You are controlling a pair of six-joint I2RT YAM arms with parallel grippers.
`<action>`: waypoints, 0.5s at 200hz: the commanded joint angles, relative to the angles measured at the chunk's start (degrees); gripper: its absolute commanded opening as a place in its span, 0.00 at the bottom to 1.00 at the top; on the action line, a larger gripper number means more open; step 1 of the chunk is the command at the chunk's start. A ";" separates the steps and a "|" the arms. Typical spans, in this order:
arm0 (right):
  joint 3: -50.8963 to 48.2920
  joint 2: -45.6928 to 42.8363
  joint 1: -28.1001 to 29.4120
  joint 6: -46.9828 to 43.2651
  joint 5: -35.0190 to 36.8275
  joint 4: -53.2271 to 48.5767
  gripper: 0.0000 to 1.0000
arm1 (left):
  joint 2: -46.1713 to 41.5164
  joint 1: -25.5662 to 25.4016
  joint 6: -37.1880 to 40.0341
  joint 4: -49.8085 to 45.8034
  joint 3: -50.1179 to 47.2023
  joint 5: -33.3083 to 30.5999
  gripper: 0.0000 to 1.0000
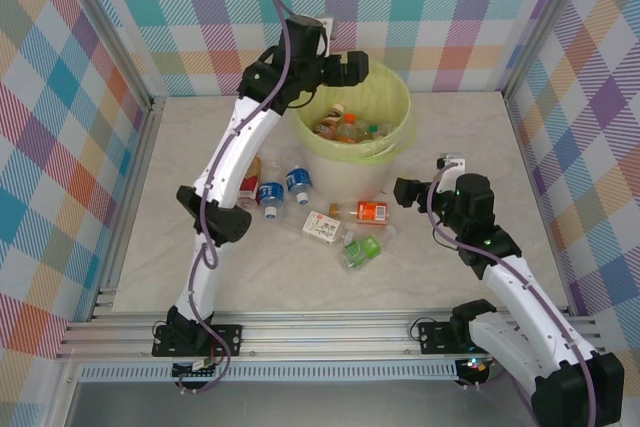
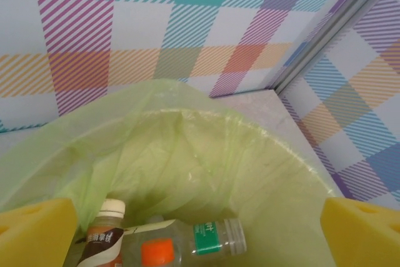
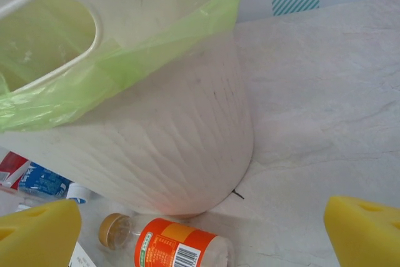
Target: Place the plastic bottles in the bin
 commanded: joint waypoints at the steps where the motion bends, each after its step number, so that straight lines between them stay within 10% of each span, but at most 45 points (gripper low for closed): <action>1: 1.43 -0.94 0.23 -2.20 -2.07 -3.12 1.00 | 3.45 -0.54 0.78 -12.31 10.56 3.15 1.00; 57: 1.91 0.69 0.23 -0.62 -3.93 -6.88 1.00 | -2.10 -0.67 1.44 -11.35 6.49 5.71 1.00; 100: 1.90 3.04 0.27 15.89 -6.54 -12.44 1.00 | -20.25 -0.74 0.40 6.25 -25.99 5.40 1.00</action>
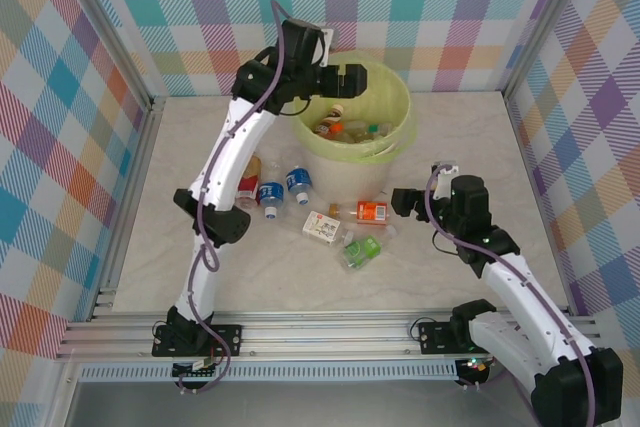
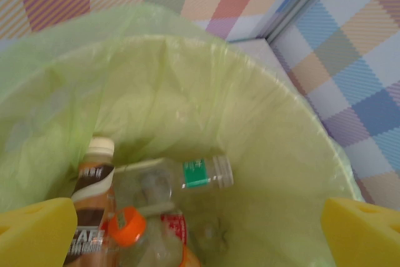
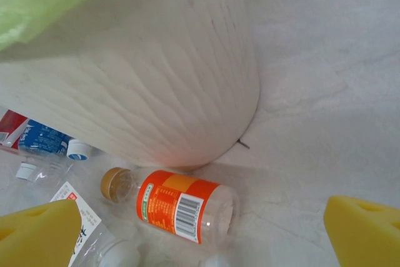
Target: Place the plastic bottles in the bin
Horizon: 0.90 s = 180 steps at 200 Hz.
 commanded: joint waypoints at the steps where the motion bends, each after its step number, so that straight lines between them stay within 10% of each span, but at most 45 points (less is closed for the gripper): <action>1: 1.75 1.22 0.25 11.69 -3.63 -4.62 1.00 | -12.86 -0.45 0.08 12.39 -15.54 0.60 1.00; 63: -3.83 -3.65 6.29 36.53 -1.86 -13.19 0.98 | -26.63 -0.63 -4.86 22.73 -37.86 -6.44 1.00; 180: -0.97 13.43 15.15 38.87 -4.85 -8.95 1.00 | -50.72 -0.63 -15.74 26.66 -75.96 -14.08 1.00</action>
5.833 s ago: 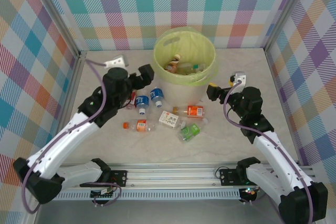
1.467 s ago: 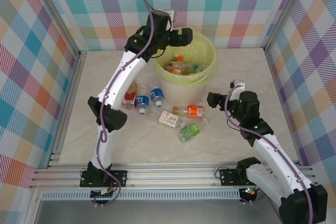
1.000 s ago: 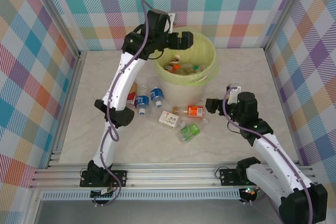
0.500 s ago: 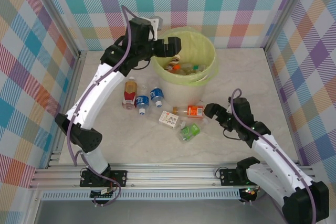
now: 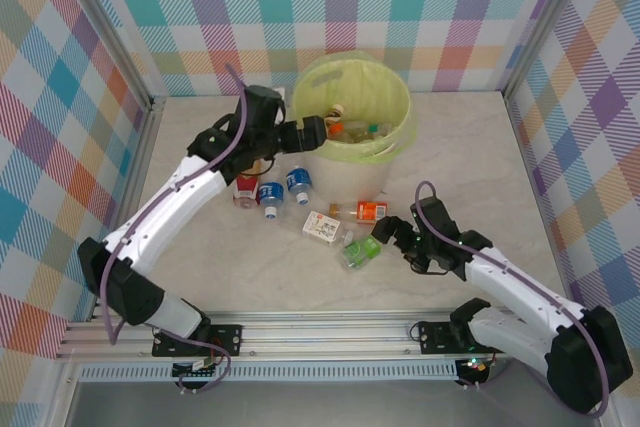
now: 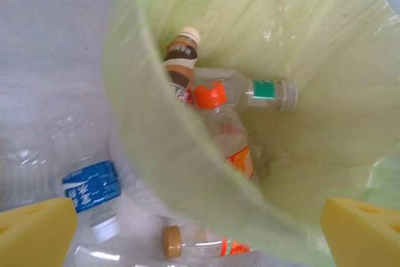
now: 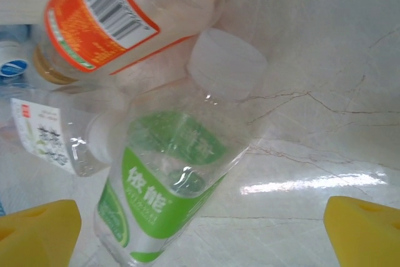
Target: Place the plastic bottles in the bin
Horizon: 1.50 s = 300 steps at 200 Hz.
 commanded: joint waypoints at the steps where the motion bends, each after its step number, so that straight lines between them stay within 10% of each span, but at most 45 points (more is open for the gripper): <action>1: 3.01 4.55 0.91 0.72 -2.98 2.51 1.00 | -7.85 -0.58 -3.93 1.04 -6.20 -5.41 1.00; 65: 7.60 15.21 3.75 -1.09 -2.91 5.45 0.98 | -23.19 -0.41 -14.43 11.37 -29.28 -10.84 1.00; 202: 7.95 17.62 4.83 2.09 13.43 -4.79 0.66 | -22.21 0.64 -14.10 10.43 -30.81 -14.86 1.00; 254: 6.01 13.65 4.71 1.24 20.51 -9.91 0.68 | -20.47 1.08 -14.12 11.39 -30.60 -13.54 1.00; 300: 6.03 13.39 3.99 -4.85 12.98 -7.38 0.86 | -20.20 1.27 -14.64 11.80 -31.37 -13.37 1.00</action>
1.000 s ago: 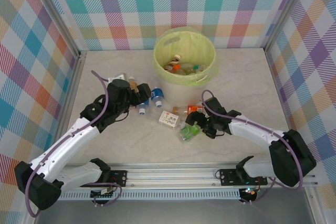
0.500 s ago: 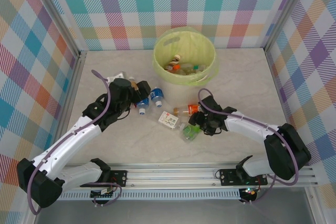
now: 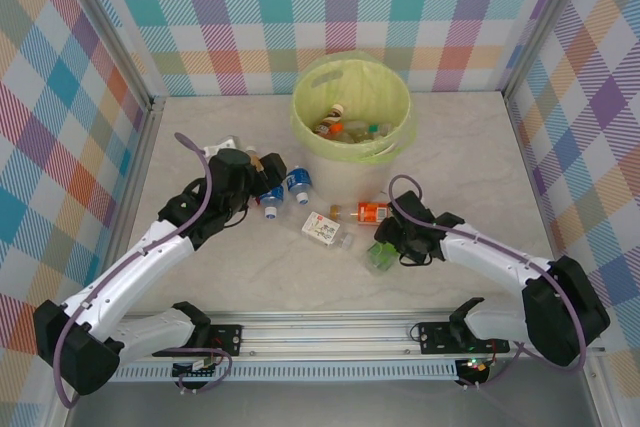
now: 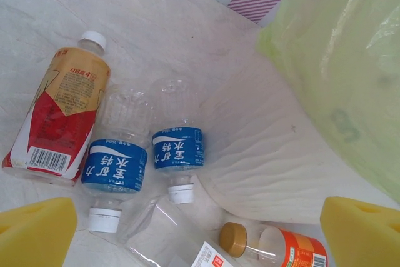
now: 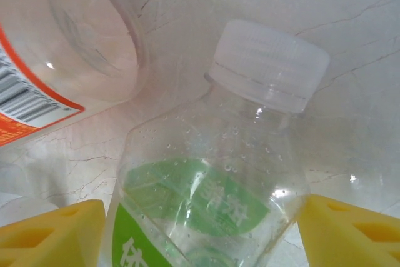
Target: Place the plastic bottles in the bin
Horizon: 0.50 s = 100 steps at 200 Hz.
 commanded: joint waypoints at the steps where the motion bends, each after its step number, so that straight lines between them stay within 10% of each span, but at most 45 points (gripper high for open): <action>1: -0.16 0.83 -0.34 -3.83 -2.54 -3.27 0.87 | -0.02 0.54 -0.83 1.40 -1.12 -0.01 1.00; 46: 1.07 4.00 -0.36 -2.49 0.02 -10.49 0.93 | -0.78 0.63 -1.96 1.23 -2.45 -0.11 1.00; 100: -0.58 3.04 -0.35 -5.30 -1.25 -5.31 0.78 | -1.38 0.98 -2.66 1.68 -3.49 -0.30 1.00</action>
